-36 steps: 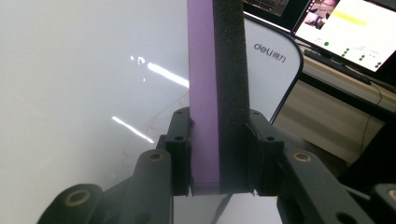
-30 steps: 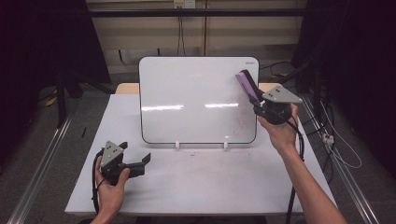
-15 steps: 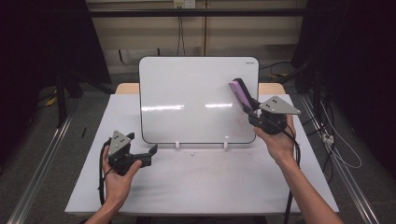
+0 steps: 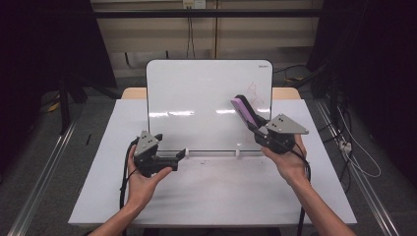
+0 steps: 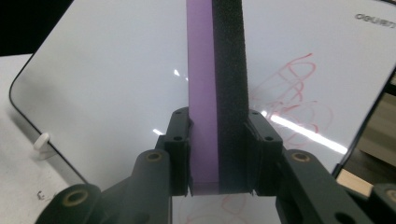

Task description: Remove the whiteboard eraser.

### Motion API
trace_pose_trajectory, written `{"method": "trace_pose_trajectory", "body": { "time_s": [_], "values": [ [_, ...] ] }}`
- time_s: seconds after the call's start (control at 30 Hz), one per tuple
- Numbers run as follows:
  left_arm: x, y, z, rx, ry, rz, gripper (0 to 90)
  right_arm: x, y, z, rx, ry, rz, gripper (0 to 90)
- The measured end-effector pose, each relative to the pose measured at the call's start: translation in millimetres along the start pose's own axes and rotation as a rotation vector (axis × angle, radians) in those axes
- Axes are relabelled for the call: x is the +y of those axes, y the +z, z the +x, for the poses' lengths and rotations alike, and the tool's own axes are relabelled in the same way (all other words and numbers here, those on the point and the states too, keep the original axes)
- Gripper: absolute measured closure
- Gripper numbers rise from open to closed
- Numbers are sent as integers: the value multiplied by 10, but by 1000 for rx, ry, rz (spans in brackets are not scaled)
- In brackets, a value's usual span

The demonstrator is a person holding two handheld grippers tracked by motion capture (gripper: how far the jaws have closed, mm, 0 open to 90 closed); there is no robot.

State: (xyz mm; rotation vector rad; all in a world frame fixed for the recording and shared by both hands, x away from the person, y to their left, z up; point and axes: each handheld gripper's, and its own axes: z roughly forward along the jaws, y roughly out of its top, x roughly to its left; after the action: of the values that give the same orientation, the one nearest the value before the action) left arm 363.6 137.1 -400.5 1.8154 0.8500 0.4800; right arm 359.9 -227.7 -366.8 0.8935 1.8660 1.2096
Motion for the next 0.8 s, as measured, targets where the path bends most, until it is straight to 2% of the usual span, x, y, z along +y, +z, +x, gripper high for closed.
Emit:
{"method": "trace_pose_trajectory", "body": {
  "time_s": [0.03, 0.1, 0.17, 0.3, 0.4, 0.47, 0.5, 0.53, 0.57, 0.6, 0.63, 0.67, 0.8],
  "values": [
    [49, 48, -33, -18, 14, 0, 36, -5, 3, 14, 5, 13, 0, 663],
    [74, 70, -51, -23, 20, 0, 35, -20, 11, 41, 22, 21, 0, 663],
    [143, 136, -111, -53, 20, -10, 36, -42, 14, 84, 34, 25, 5, 663],
    [194, 200, -178, -74, 23, -19, 35, -76, 23, 149, 55, 25, 2, 663],
    [243, 267, -254, -95, 11, -36, 34, -117, 37, 218, 81, 44, -9, 663],
    [255, 277, -271, -92, 5, -43, 34, -140, 42, 247, 89, 59, -14, 663],
    [284, 299, -294, -100, -11, -64, 34, -153, 47, 256, 97, 61, -16, 663],
    [284, 299, -294, -100, -11, -64, 34, -153, 47, 256, 97, 61, -16, 663],
    [314, 322, -318, -104, -34, -94, 35, -179, 53, 285, 103, 74, -20, 663],
    [330, 330, -325, -110, -36, -106, 38, -193, 56, 292, 108, 82, -25, 662],
    [330, 330, -325, -110, -36, -106, 41, -193, 56, 292, 108, 82, -25, 662],
    [355, 358, -347, -116, -40, -119, 42, -221, 61, 309, 117, 111, -34, 663],
    [392, 420, -404, -127, -50, -122, 37, -261, 80, 345, 133, 132, -42, 663]
  ]
}}
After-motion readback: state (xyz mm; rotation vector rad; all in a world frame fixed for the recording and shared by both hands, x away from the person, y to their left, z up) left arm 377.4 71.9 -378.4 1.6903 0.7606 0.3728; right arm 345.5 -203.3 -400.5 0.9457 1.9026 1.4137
